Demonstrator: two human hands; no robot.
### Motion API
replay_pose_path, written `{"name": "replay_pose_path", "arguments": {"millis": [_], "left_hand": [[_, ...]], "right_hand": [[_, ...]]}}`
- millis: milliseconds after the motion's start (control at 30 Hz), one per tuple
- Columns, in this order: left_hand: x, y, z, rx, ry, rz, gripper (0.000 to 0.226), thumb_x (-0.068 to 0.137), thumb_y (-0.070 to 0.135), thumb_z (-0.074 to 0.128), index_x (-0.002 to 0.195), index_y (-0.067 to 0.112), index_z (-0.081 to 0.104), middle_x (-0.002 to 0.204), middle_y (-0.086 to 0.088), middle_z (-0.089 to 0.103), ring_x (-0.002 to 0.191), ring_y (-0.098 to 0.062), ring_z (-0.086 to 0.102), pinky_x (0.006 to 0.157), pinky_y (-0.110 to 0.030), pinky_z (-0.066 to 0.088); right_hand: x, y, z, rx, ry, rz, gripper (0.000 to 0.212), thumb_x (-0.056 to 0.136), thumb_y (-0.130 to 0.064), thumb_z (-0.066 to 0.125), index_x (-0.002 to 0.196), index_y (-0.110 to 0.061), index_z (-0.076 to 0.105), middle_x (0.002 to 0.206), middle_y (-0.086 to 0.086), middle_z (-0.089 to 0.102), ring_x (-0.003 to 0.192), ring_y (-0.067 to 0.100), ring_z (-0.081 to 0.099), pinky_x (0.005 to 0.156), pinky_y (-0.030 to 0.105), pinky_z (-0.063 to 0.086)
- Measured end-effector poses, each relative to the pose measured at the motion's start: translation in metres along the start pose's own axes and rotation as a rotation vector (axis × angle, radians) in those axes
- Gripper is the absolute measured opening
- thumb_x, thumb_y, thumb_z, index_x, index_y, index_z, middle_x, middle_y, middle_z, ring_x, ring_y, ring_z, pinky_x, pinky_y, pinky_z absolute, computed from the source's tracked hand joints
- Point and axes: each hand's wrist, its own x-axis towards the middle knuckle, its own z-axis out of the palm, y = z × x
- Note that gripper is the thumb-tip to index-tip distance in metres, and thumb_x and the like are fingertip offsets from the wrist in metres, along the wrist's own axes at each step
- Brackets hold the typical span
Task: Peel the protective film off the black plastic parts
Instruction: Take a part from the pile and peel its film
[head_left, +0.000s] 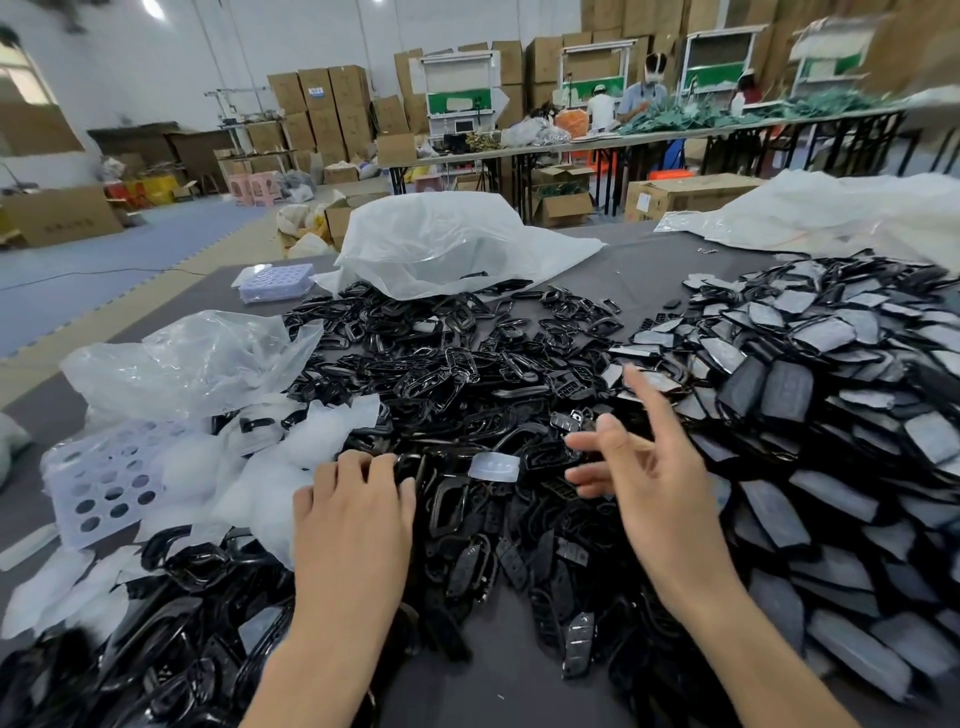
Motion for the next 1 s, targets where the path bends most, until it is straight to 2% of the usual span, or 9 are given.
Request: {"name": "replay_pose_path", "arguments": {"millis": [167,267,400,467,567,700,867,933,1000], "left_hand": [[0.002,0.001,-0.001,-0.242,-0.07,-0.05,0.013,0.093,0.029,0.062,0.104,0.022,0.062,0.101,0.006,0.065,0.107,-0.021,0.047,0.09,-0.036,0.036],[0.003,0.008,-0.009,-0.417,0.05,0.057,0.011,0.092,0.025,0.064,0.098,0.028,0.056,0.094,0.017,0.058,0.097,-0.015,0.048,0.086,-0.024,0.026],[-0.005,0.027,-0.012,-0.462,0.221,0.379,0.006,0.095,0.024,0.062,0.09,0.021,0.06,0.097,0.008,0.059,0.088,-0.019,0.055,0.079,-0.035,0.045],[-0.012,0.035,-0.009,-0.452,0.24,0.468,0.014,0.096,0.027,0.057,0.087,0.019,0.063,0.099,0.005,0.06,0.088,-0.02,0.055,0.077,-0.039,0.047],[-0.016,0.039,-0.006,-0.509,0.217,0.474,0.011,0.097,0.029,0.057,0.1,0.023,0.065,0.109,0.004,0.059,0.098,-0.017,0.055,0.087,-0.034,0.047],[-0.012,0.033,-0.004,-0.555,0.123,0.334,0.022,0.098,0.03,0.05,0.118,0.025,0.056,0.114,0.011,0.054,0.102,-0.012,0.054,0.092,-0.027,0.043],[-0.006,0.031,0.006,-0.439,-0.059,0.278,0.027,0.099,0.029,0.051,0.124,0.021,0.058,0.118,0.009,0.058,0.104,-0.016,0.058,0.092,-0.032,0.048],[-0.001,0.033,0.01,-0.406,-0.123,0.289,0.031,0.1,0.029,0.051,0.13,0.023,0.056,0.125,0.007,0.056,0.109,-0.018,0.056,0.095,-0.036,0.047],[0.005,0.036,0.012,-0.366,-0.165,0.297,0.036,0.102,0.033,0.047,0.138,0.027,0.05,0.13,0.009,0.052,0.115,-0.016,0.052,0.098,-0.034,0.043]], "right_hand": [[-0.007,0.005,0.011,-0.117,-0.083,-0.023,0.038,0.105,-0.033,0.049,0.139,-0.05,0.046,0.097,-0.013,0.075,0.074,0.012,0.074,0.066,0.021,0.058],[-0.008,0.004,0.013,-0.067,-0.135,0.051,0.028,0.104,-0.034,0.05,0.124,-0.052,0.057,0.097,-0.007,0.075,0.073,0.016,0.074,0.063,0.023,0.058],[-0.01,-0.002,0.022,0.22,-0.303,0.278,0.025,0.089,-0.049,0.062,0.11,-0.039,0.071,0.097,0.006,0.076,0.072,0.023,0.074,0.058,0.025,0.056],[-0.01,-0.001,0.026,0.244,-0.347,0.275,0.022,0.088,-0.04,0.065,0.105,-0.032,0.076,0.094,0.005,0.077,0.07,0.017,0.071,0.058,0.023,0.055],[-0.009,0.001,0.024,0.21,-0.281,0.227,0.022,0.097,-0.016,0.063,0.102,-0.031,0.078,0.085,0.002,0.076,0.068,0.011,0.068,0.06,0.02,0.055],[0.001,0.002,0.011,0.228,-0.08,0.229,0.026,0.097,-0.014,0.063,0.101,-0.033,0.079,0.084,-0.009,0.072,0.074,0.008,0.063,0.071,0.023,0.054],[0.011,-0.003,-0.004,0.638,0.054,0.3,0.03,0.088,-0.006,0.068,0.11,-0.025,0.072,0.084,0.003,0.067,0.086,0.016,0.067,0.089,0.031,0.058],[0.012,-0.005,-0.007,0.801,0.01,0.306,0.041,0.081,-0.004,0.07,0.119,-0.018,0.064,0.085,0.005,0.07,0.091,0.023,0.073,0.083,0.037,0.061],[0.012,-0.007,-0.006,0.822,-0.031,0.31,0.048,0.076,-0.004,0.071,0.122,-0.016,0.063,0.088,0.005,0.071,0.087,0.023,0.074,0.072,0.031,0.061]]}}
